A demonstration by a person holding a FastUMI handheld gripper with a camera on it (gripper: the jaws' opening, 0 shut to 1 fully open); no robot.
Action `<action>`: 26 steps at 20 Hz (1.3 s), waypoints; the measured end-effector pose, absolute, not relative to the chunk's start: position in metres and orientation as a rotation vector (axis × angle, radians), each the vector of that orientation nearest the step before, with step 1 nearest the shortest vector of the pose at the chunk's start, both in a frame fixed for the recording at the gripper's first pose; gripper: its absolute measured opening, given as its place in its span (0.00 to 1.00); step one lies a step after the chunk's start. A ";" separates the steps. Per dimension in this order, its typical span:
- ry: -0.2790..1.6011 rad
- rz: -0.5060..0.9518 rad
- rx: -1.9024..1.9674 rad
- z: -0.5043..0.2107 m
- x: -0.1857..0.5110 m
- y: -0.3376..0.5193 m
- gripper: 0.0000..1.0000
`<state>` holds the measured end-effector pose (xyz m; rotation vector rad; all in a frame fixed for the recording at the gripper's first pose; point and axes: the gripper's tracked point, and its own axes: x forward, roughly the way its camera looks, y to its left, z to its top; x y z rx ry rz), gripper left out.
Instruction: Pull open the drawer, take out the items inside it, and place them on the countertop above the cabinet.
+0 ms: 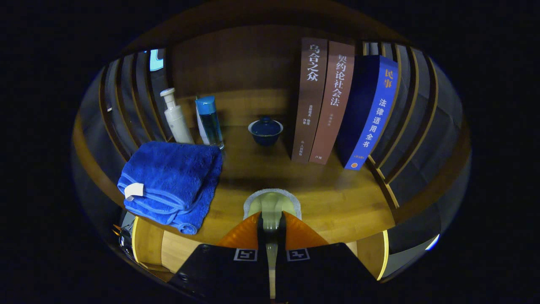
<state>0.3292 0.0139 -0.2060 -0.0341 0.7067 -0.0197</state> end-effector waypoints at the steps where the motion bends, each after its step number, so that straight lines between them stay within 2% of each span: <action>1: 0.703 -0.021 -0.027 -0.202 0.335 0.016 0.11; 3: 0.704 -0.018 -0.012 -0.206 0.346 0.016 0.17; 7: 0.712 -0.010 -0.025 -0.209 0.359 0.016 0.20; 10: 0.703 0.001 -0.004 -0.209 0.363 0.017 0.27; 12: 0.691 0.001 0.020 -0.209 0.363 0.015 0.35; 16: 0.662 0.006 0.030 -0.204 0.362 0.014 1.00; 26: 0.529 0.009 -0.019 -0.167 0.339 0.020 0.99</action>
